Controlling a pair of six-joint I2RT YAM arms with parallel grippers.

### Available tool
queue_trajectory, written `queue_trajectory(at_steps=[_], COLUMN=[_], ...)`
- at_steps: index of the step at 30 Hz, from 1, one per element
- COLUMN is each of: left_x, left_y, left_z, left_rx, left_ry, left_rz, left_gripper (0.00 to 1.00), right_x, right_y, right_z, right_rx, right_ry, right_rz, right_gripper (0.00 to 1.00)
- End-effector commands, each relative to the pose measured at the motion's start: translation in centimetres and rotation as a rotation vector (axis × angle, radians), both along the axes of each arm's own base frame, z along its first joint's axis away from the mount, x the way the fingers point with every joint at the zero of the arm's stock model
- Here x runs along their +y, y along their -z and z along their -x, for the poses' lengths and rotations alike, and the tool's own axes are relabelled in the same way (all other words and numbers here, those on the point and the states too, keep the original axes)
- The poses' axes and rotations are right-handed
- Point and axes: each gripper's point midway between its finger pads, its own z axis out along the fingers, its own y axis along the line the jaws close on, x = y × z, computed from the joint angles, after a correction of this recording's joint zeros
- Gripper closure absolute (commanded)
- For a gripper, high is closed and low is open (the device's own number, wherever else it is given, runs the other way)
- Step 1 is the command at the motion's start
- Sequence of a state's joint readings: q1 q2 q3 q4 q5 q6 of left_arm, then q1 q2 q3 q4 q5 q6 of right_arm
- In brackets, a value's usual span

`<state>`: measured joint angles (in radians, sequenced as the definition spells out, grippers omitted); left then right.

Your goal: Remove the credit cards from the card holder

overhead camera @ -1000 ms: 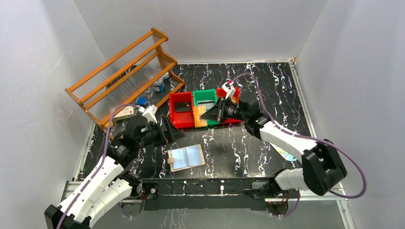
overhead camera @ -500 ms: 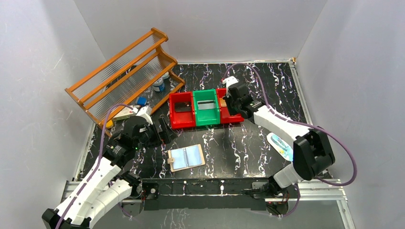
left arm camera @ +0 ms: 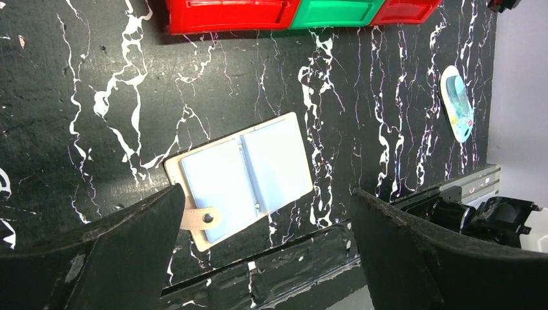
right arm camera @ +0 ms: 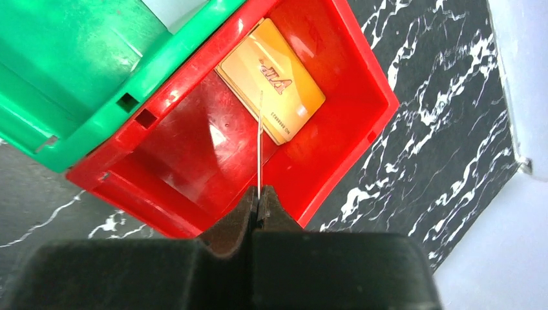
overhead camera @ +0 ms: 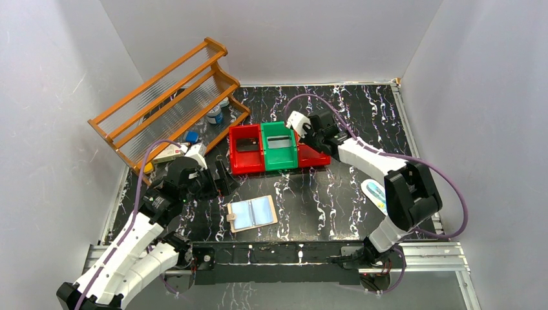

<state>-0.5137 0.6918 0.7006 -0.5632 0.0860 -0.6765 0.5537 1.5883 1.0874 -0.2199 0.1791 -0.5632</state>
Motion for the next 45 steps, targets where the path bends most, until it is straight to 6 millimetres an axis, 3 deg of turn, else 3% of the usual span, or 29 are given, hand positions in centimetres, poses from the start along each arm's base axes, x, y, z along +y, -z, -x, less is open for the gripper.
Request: queue_trajectory(at_steps=[1,7,12,16,24,28,34,40,45], left_x=[0.2,0.3,0.5,0.6,0.6,0.5,0.3,0.5,0.5], left_y=[-0.5,0.1,0.6,0.8,1.4,1.5,1.5,1.5,1.6], left_z=[0.0,0.2,0.2,0.2,0.1,0.1,0.2,0.4,0.3], left_rx=[-0.019,-0.010,-0.004,-0.006,0.002,0.011,0.012,0.014,0.015], left_ry=[0.011,0.009,0.004,0.009,0.014,0.023,0.027,0.008,0.010], left_rz=[-0.014,-0.022,-0.032,-0.043,-0.053,-0.057,-0.049,-0.040,-0.040], left_gripper=[0.02,0.02,0.02,0.02,0.02,0.02,0.02,0.02,0.02], right_x=[2.1,3.1,3.1,2.6,2.3,2.2,1.8,1.5,1.1], right_y=[-2.9,-2.0,-1.8,0.2,1.7,2.7,4.1,5.1,4.9], right_z=[-3.1,-4.5,-6.7,-7.9,-9.8,-9.6,-8.2,-7.0,-7.1], right_rx=[-0.152,-0.178,-0.227,-0.217,-0.223,-0.205,-0.136,-0.059,-0.070], right_ry=[-0.202,-0.340,-0.347,-0.368,-0.396,-0.411,-0.436,-0.435,-0.396], right_rz=[0.023,0.100,0.117,0.158,0.197,0.212,0.221,0.214,0.208], right_gripper=[1.00,1.00,1.00,1.00,1.00,0.97,0.84,0.61,0.59])
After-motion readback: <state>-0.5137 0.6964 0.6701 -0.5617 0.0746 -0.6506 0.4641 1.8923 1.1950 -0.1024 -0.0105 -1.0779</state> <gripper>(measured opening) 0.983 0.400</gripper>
